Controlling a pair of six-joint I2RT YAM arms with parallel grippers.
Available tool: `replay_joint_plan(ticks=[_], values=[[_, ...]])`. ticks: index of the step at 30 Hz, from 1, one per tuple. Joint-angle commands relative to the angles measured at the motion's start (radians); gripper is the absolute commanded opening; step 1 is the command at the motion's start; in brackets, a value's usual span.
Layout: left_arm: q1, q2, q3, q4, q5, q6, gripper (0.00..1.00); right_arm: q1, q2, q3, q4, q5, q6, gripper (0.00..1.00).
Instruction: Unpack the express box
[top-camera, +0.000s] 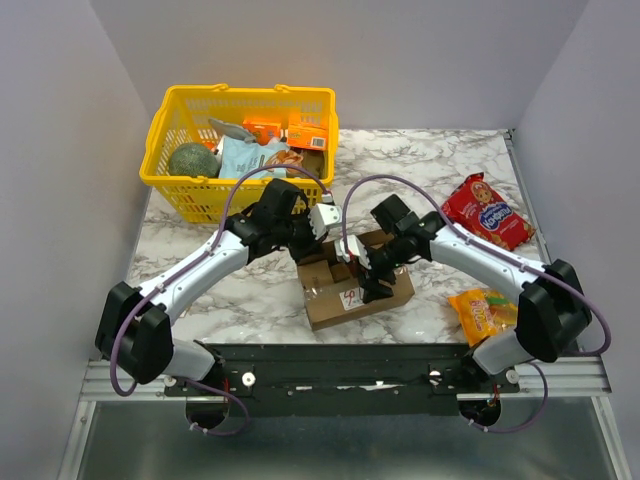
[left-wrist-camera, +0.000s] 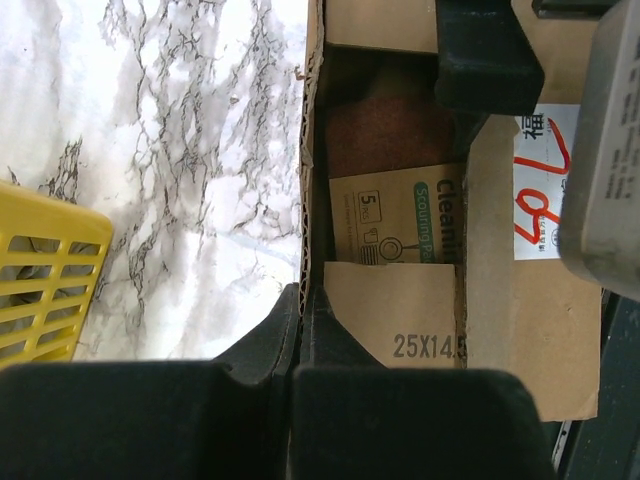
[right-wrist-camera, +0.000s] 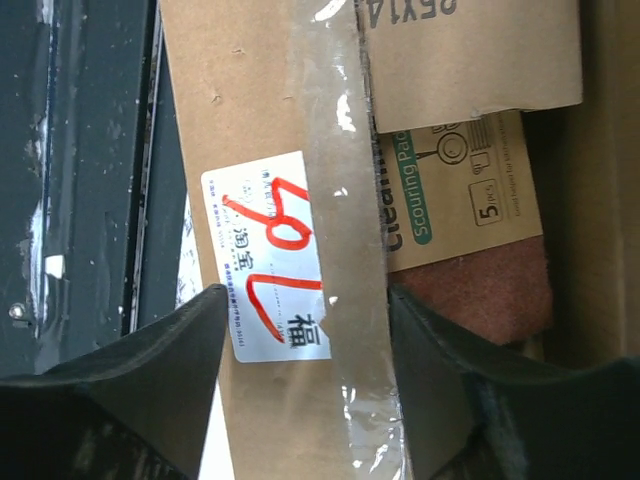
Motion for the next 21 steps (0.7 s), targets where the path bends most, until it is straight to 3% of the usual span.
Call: replay_joint_plan(ticks=[1,4,11,21], values=[[0.009,0.015,0.013,0.053,-0.009,-0.023,0.0,0.011,-0.066,-0.007,0.008,0.039,-0.004,0.65],[0.018,0.024,-0.001,0.068,-0.027,-0.04,0.0,0.027,-0.119,0.001,-0.009,0.068,-0.027,0.57],[0.036,0.049,0.002,0.082,-0.064,-0.055,0.0,0.034,-0.274,-0.004,-0.166,0.075,-0.036,0.53],[0.05,0.075,0.036,0.082,-0.063,-0.072,0.0,0.034,-0.442,-0.25,-0.227,0.171,-0.117,0.54]])
